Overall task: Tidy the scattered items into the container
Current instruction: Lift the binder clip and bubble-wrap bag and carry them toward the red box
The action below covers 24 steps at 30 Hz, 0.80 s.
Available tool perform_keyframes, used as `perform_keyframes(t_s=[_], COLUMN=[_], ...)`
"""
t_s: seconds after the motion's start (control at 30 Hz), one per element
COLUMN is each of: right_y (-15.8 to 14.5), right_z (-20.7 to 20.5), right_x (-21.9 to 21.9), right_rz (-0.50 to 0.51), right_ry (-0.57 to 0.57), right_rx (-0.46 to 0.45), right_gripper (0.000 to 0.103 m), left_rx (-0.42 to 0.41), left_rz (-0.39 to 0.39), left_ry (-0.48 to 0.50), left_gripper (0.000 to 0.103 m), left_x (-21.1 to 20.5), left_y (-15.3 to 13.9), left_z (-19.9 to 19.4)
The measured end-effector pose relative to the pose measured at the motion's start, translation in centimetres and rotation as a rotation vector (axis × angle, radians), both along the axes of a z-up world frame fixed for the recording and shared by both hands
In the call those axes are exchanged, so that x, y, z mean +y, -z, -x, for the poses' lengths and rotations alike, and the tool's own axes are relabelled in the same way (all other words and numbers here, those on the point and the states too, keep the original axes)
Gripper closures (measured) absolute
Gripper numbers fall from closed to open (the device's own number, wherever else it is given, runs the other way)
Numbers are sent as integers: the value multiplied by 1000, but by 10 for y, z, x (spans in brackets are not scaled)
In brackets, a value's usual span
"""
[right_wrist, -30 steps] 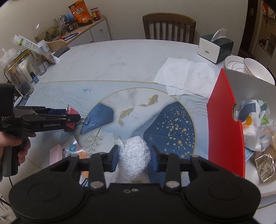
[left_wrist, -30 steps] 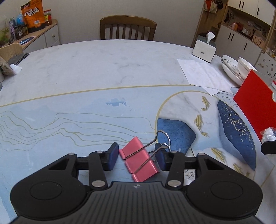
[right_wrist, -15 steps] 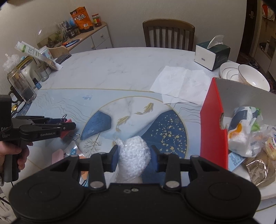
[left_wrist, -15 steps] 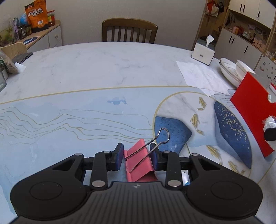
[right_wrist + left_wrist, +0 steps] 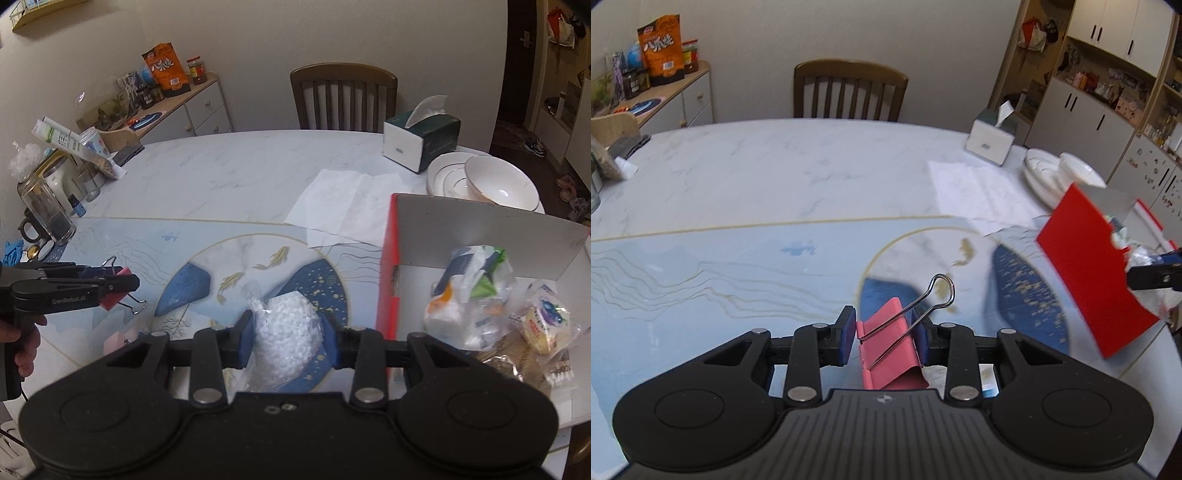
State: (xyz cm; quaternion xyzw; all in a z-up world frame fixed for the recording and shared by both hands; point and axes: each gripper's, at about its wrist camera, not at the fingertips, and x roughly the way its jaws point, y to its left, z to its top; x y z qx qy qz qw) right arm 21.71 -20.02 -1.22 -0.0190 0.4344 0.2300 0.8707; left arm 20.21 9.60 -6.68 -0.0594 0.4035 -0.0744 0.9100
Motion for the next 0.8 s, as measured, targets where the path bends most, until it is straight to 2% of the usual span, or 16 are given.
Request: perform_keyframes(t_s=[0.43,0.8], right_y=[-4,-3], right_z=[-5,-12], right_x=[-70,-141], right_rz=[-17,-8], right_ry=[46,127], right_rx=[-26,-45], right_gripper=[67,67], left_rx=[-54,-78], left_rz=[24,32], left_ry=[107,231], left_gripper=[72,72], left_x=[-88,-173], left_y=[-35,-46], left_z=[-6,-22])
